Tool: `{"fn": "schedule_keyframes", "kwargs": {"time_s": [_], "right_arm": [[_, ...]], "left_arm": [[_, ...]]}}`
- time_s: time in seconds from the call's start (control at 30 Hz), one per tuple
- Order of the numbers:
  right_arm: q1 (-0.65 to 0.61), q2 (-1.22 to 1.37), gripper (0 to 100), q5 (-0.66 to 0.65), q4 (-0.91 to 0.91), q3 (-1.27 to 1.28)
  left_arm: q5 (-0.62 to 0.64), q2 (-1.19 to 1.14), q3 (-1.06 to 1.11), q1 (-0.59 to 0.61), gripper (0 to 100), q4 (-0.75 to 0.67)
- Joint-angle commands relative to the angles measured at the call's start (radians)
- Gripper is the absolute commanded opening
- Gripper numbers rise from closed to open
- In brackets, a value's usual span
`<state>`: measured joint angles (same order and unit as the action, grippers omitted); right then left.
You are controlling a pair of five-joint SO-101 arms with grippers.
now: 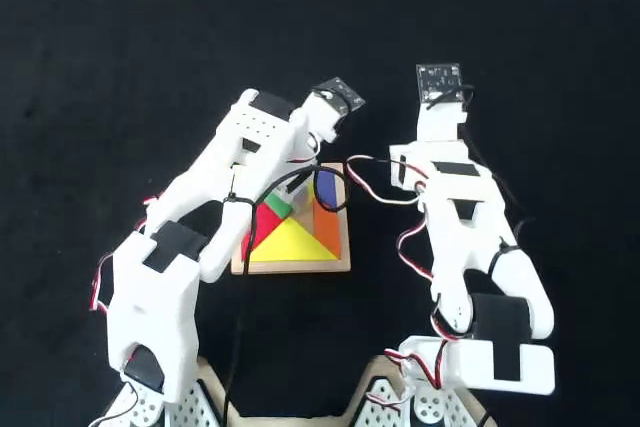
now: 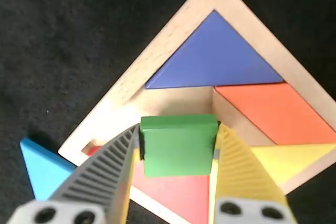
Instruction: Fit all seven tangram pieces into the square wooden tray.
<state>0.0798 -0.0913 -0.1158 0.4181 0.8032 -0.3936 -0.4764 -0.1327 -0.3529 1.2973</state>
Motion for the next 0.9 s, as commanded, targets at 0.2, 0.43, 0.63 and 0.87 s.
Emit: {"fn": "schedule_keyframes", "kwargs": {"time_s": [0.2, 0.43, 0.63, 0.87], "right_arm": [[0.011, -0.004, 1.2, -0.008, -0.02, -0.038], [0.011, -0.004, 1.2, -0.008, -0.02, -0.038], [0.011, -0.004, 1.2, -0.008, -0.02, -0.038], [0.011, -0.004, 1.2, -0.008, -0.02, -0.038]], "left_arm": [[0.011, 0.009, -0.058, -0.004, 25, -0.017], [0.006, 0.02, -0.081, -0.013, 27, -0.011], [0.006, 0.021, -0.102, 0.021, 27, -0.008], [-0.121, 0.046, -0.111, 0.068, 27, 0.149]]}}
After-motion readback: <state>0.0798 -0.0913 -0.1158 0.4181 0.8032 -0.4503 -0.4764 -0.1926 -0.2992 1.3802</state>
